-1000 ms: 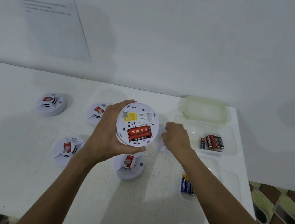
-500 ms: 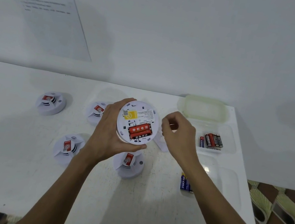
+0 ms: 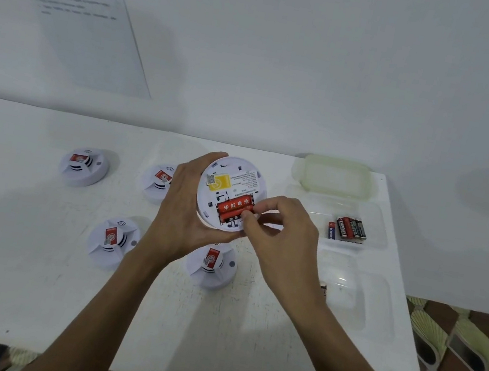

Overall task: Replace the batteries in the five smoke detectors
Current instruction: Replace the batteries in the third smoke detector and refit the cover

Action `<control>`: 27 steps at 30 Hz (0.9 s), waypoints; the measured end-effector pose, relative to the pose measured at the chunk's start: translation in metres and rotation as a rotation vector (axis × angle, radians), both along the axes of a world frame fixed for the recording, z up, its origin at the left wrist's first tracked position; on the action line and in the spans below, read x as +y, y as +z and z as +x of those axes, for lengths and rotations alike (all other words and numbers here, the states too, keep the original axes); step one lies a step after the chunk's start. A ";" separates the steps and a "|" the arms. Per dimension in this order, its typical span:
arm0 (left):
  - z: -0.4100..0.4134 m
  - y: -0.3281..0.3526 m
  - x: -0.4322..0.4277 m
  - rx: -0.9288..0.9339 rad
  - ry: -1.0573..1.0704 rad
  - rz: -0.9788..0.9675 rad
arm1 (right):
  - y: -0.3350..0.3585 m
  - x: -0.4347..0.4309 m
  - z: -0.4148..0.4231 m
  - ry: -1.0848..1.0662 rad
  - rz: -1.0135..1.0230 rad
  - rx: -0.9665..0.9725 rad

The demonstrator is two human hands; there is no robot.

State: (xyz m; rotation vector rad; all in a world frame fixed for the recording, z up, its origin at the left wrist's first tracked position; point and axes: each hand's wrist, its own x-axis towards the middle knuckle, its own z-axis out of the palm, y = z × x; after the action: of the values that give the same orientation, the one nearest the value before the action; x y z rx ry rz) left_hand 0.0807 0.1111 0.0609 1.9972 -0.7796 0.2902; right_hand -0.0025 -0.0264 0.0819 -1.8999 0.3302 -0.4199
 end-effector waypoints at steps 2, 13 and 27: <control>0.001 -0.002 0.002 0.031 -0.017 0.002 | 0.002 0.002 -0.001 -0.019 0.001 0.010; 0.003 -0.004 0.004 -0.060 0.012 0.001 | 0.007 0.011 0.002 -0.051 0.121 0.148; -0.006 -0.004 -0.008 -0.074 0.006 0.017 | 0.011 0.005 -0.016 -0.082 0.116 -0.115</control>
State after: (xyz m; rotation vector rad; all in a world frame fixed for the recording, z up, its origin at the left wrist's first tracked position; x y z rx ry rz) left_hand 0.0745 0.1026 0.0573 2.0150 -0.8250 0.3639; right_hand -0.0182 -0.0211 0.0931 -1.7462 0.3498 -0.5512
